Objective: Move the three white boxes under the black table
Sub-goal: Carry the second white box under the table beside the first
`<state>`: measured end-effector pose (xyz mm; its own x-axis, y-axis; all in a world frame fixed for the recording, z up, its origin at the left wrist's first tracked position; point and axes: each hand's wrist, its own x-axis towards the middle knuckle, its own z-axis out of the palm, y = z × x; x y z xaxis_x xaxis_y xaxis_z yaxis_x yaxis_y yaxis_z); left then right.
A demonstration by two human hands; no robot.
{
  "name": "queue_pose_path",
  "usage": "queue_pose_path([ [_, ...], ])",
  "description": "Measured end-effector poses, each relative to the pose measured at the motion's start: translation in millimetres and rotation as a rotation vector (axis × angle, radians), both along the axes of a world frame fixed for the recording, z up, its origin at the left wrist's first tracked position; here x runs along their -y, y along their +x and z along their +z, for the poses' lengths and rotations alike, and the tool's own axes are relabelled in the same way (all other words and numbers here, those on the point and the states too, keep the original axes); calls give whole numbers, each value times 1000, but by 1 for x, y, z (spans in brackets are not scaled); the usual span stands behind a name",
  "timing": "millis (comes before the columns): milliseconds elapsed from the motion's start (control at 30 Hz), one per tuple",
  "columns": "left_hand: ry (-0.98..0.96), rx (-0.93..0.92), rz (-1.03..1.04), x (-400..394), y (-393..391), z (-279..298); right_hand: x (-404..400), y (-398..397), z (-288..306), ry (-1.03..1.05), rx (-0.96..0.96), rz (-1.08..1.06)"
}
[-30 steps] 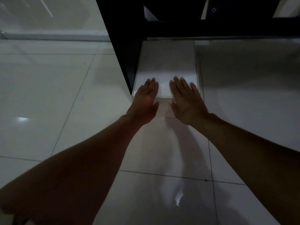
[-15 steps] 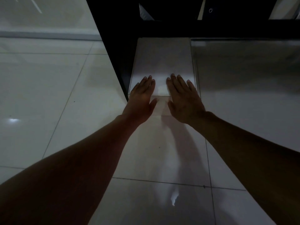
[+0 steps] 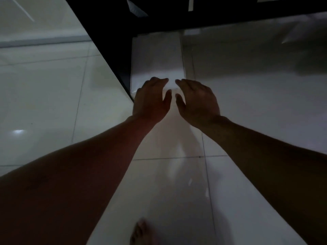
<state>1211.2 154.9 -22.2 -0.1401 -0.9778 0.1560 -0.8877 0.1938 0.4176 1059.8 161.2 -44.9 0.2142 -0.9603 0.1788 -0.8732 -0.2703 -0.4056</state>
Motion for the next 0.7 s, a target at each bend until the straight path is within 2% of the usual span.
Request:
queue_pose_path([
  [133,-71,16,-42,-37,-27,89,-37,-32,83,-36,32,-10],
  [367,-170,43,-86,-78,-81,283,-74,-94,279,-152,49,-61],
  [500,-248,38,-130,-78,-116,393,-83,-125,390,-180,24,-65],
  [700,-332,19,-217,-65,-155,527,-83,-167,523,-260,7,-146],
])
